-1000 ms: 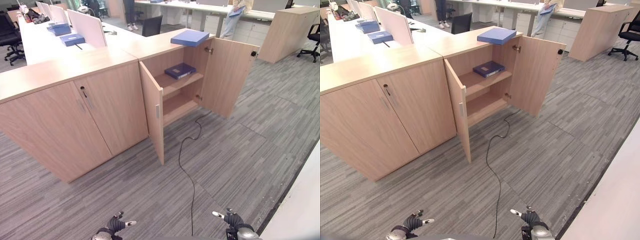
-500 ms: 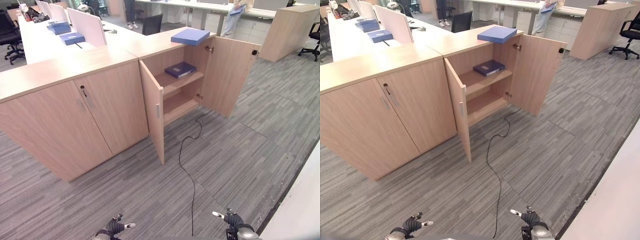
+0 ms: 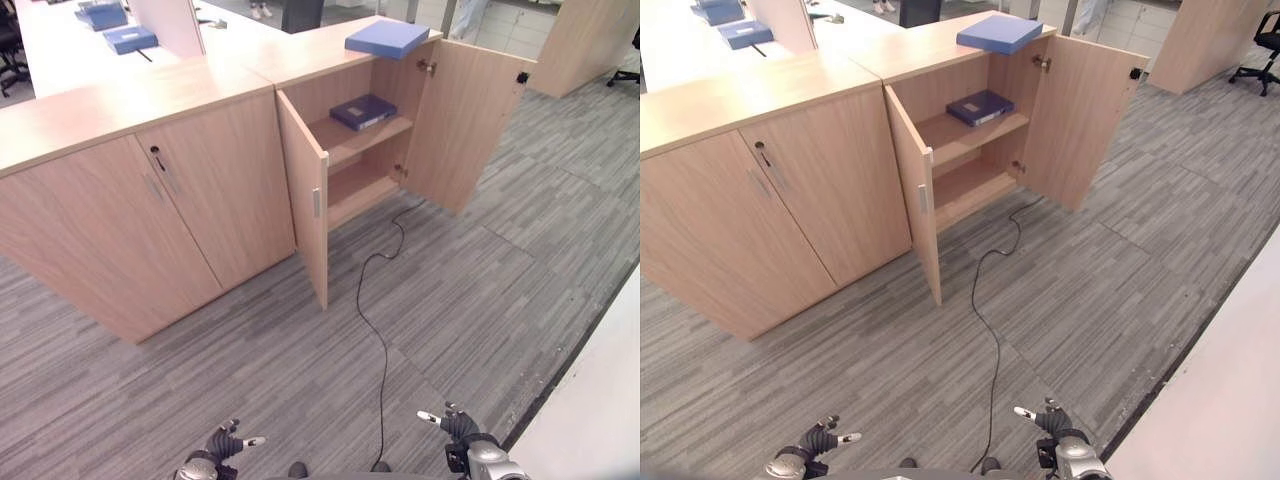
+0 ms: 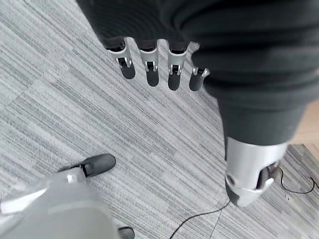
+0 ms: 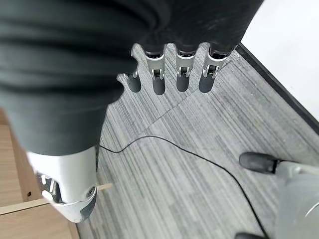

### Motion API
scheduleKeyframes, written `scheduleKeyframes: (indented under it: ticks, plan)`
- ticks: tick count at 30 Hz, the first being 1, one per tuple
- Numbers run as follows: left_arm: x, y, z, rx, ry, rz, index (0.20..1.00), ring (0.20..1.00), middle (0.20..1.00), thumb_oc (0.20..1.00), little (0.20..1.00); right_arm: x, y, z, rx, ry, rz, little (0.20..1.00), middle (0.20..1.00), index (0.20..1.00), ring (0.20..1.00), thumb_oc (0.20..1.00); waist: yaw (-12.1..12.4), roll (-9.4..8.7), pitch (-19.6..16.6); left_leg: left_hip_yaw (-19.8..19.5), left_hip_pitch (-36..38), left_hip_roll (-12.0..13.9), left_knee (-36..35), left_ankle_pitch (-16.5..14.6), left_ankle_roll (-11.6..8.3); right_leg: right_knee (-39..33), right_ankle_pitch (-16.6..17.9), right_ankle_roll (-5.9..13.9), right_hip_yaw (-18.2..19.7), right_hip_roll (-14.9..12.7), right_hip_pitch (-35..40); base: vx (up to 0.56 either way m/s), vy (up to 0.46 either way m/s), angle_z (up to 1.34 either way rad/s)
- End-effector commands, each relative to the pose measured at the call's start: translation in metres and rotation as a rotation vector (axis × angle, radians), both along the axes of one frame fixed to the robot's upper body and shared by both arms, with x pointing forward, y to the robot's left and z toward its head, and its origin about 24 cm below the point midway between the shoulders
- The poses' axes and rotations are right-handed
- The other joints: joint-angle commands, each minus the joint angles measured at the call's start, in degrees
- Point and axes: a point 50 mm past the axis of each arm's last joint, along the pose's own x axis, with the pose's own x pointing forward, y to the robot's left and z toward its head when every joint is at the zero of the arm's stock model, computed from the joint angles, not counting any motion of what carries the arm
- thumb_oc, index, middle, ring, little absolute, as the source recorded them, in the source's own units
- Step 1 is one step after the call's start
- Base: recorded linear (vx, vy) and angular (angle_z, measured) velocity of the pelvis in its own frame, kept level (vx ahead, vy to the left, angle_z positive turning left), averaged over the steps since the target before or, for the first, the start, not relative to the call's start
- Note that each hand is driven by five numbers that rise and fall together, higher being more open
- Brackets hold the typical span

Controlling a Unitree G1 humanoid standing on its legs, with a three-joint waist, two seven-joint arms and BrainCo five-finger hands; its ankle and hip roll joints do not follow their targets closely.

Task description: Put the empty folder in the office cabinet

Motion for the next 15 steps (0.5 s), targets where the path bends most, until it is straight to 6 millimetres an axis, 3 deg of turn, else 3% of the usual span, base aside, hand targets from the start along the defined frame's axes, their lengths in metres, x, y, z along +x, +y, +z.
scheduleKeyframes:
  ticks: [1, 4, 5, 7, 8, 10, 11, 12, 13, 15]
  plan:
    - [0.021, 0.009, 0.011, 0.022, -0.078, 0.014, 1.000, 1.000, 1.000, 1.000, 1.000, 0.026, 0.015, 0.011, 0.032, -0.094, 0.036, 1.000, 1.000, 1.000, 1.000, 1.000, 0.4, 0.41, 1.7, -1.5, -1.2, -0.1, 5.0, -5.7, 1.98, 14.4, 2.8, 7.34, -3.9, -5.0, -6.4, -0.05, 0.055, -0.23]
    - [0.022, 0.011, 0.011, 0.027, -0.079, 0.014, 1.000, 1.000, 1.000, 1.000, 1.000, 0.026, 0.016, 0.011, 0.037, -0.100, 0.031, 1.000, 1.000, 1.000, 1.000, 1.000, 0.4, 0.89, 1.5, -1.3, -1.2, 0.1, 5.0, -6.2, 1.89, 16.2, 2.9, 7.90, -6.0, -6.0, -7.8, 0.07, 0.035, -0.18]
    - [0.021, 0.013, 0.012, 0.030, -0.078, 0.016, 1.000, 1.000, 1.000, 1.000, 1.000, 0.023, 0.017, 0.010, 0.042, -0.095, 0.027, 1.000, 1.000, 1.000, 1.000, 1.000, 0.8, 0.66, 1.1, -0.2, 0.1, 0.0, 4.7, -7.4, 1.65, 15.1, 4.3, 8.35, -10.7, -9.7, -8.1, 0.20, -0.045, -0.11]
    - [0.020, 0.014, 0.012, 0.032, -0.075, 0.013, 1.000, 1.000, 1.000, 1.000, 1.000, 0.022, 0.017, 0.010, 0.042, -0.095, 0.031, 1.000, 1.000, 1.000, 1.000, 1.000, 0.6, 0.42, 1.4, 0.0, 1.3, 0.0, 4.6, -8.1, 1.45, 12.8, 3.9, 7.98, -12.8, -11.3, -7.1, 0.20, -0.079, -0.26]
    - [0.018, 0.016, 0.011, 0.038, -0.068, 0.009, 1.000, 1.000, 1.000, 1.000, 1.000, 0.023, 0.015, 0.011, 0.032, -0.102, 0.036, 1.000, 1.000, 1.000, 1.000, 1.000, 0.7, 0.03, 1.7, 0.7, 3.7, -0.2, 4.1, -9.2, 0.82, 7.2, 4.2, 6.44, -15.6, -13.2, -6.6, 0.20, -0.131, -0.17]
    - [0.020, 0.017, 0.012, 0.047, -0.066, 0.006, 1.000, 1.000, 1.000, 1.000, 1.000, 0.024, 0.013, 0.012, 0.025, -0.107, 0.031, 1.000, 1.000, 1.000, 1.000, 1.000, 0.2, -0.47, 2.0, 0.5, 5.6, -0.8, 3.5, -10.1, -0.04, 1.0, 6.6, 6.62, -16.5, -14.1, -7.0, 0.29, -0.213, -0.23]
    - [0.022, 0.015, 0.012, 0.048, -0.068, 0.006, 1.000, 1.000, 1.000, 1.000, 1.000, 0.025, 0.011, 0.013, 0.019, -0.111, 0.029, 1.000, 1.000, 1.000, 1.000, 1.000, -0.6, -0.02, 2.4, 0.4, 7.4, -0.1, 3.3, -11.4, -1.23, -3.4, 9.5, 7.70, -16.9, -15.4, -7.8, 0.23, -0.181, -0.32]
    - [0.022, 0.015, 0.012, 0.048, -0.068, 0.006, 1.000, 1.000, 1.000, 1.000, 1.000, 0.025, 0.011, 0.013, 0.019, -0.111, 0.029, 1.000, 1.000, 1.000, 1.000, 1.000, -0.6, 0.01, 2.5, 0.5, 7.5, -0.1, 3.3, -11.5, -1.24, -3.5, 9.5, 7.70, -16.9, -15.4, -7.8, 0.37, -0.259, -0.23]
    - [0.024, 0.015, 0.013, 0.047, -0.075, 0.004, 1.000, 1.000, 1.000, 1.000, 1.000, 0.025, 0.008, 0.014, 0.011, -0.112, 0.030, 1.000, 1.000, 1.000, 1.000, 1.000, -1.6, 0.06, 2.7, 0.2, 9.2, 0.6, 4.0, -13.0, -2.35, -5.8, 11.7, 8.55, -16.9, -17.6, -9.6, 0.30, -0.201, 0.08]
    - [0.024, 0.013, 0.012, 0.045, -0.075, -0.003, 1.000, 1.000, 1.000, 1.000, 1.000, 0.022, 0.005, 0.014, 0.005, -0.109, 0.032, 1.000, 1.000, 1.000, 1.000, 1.000, -2.6, 0.08, 2.6, 0.5, 12.2, 1.8, 4.4, -15.0, -3.55, -6.7, 14.6, 9.67, -16.5, -19.4, -10.9, 0.39, -0.270, 0.11]
